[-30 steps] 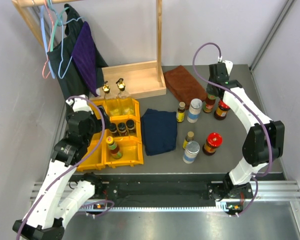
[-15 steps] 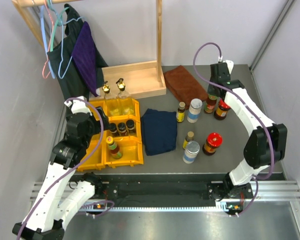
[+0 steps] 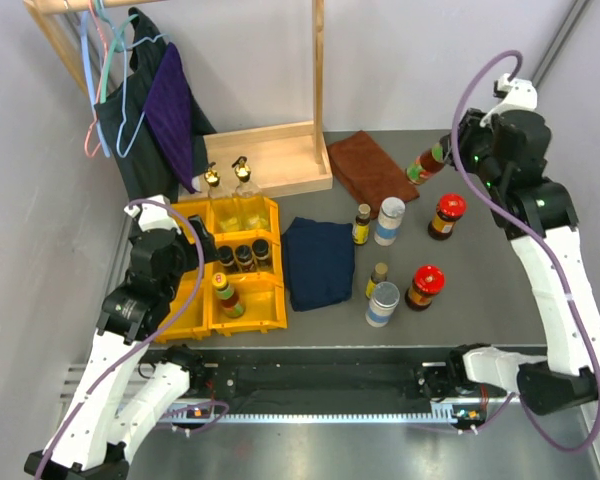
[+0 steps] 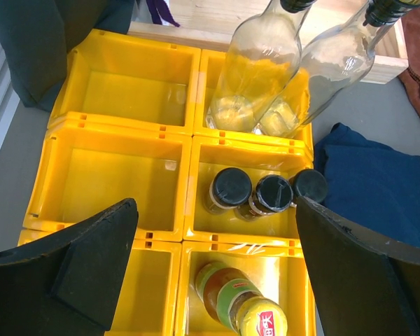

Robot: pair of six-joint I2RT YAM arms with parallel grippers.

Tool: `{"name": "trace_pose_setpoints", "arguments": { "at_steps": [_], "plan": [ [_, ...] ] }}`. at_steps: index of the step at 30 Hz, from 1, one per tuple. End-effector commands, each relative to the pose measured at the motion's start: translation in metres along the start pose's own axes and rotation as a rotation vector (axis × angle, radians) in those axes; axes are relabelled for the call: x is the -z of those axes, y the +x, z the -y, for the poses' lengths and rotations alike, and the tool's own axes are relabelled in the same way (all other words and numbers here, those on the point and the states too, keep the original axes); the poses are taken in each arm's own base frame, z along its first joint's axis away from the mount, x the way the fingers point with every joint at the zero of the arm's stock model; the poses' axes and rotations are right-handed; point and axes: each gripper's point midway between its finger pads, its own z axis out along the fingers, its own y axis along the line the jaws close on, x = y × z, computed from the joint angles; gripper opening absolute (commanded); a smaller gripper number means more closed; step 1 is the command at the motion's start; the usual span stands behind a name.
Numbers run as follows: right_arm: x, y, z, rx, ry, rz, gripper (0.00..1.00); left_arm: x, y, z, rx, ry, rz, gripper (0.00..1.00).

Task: Organize the condiment bottles
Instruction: Place the bottle in the storage box.

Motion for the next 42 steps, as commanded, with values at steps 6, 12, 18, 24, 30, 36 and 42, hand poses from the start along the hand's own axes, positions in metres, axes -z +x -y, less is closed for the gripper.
{"name": "trace_pose_setpoints", "arguments": {
  "at_steps": [6, 12, 18, 24, 30, 36, 42],
  "plan": [
    [0.096, -0.060, -0.079, 0.004, -0.443, 0.187, 0.00, 0.006, -0.010, 0.000, 0.033, -0.002, 0.028, 0.99],
    [0.128, -0.039, -0.131, 0.019, -0.663, 0.129, 0.00, 0.007, -0.012, 0.000, 0.040, -0.003, 0.034, 0.99],
    [0.147, -0.006, -0.180, 0.045, -0.828, 0.051, 0.00, 0.007, -0.010, -0.002, 0.041, -0.011, 0.027, 0.99],
    [0.168, 0.048, -0.238, 0.126, -1.005, -0.038, 0.00, 0.007, -0.007, 0.002, 0.055, 0.008, 0.016, 0.99],
    [0.182, 0.112, -0.287, 0.238, -1.086, -0.138, 0.00, 0.005, -0.003, 0.000, 0.061, -0.002, 0.009, 0.99],
    [0.195, 0.142, -0.322, 0.257, -1.164, -0.157, 0.00, 0.004, 0.000, -0.004, 0.075, -0.025, 0.006, 0.99],
    [0.193, 0.166, -0.348, 0.302, -1.163, -0.134, 0.00, 0.005, 0.000, -0.008, 0.095, -0.046, 0.013, 0.99]
  ]
}}
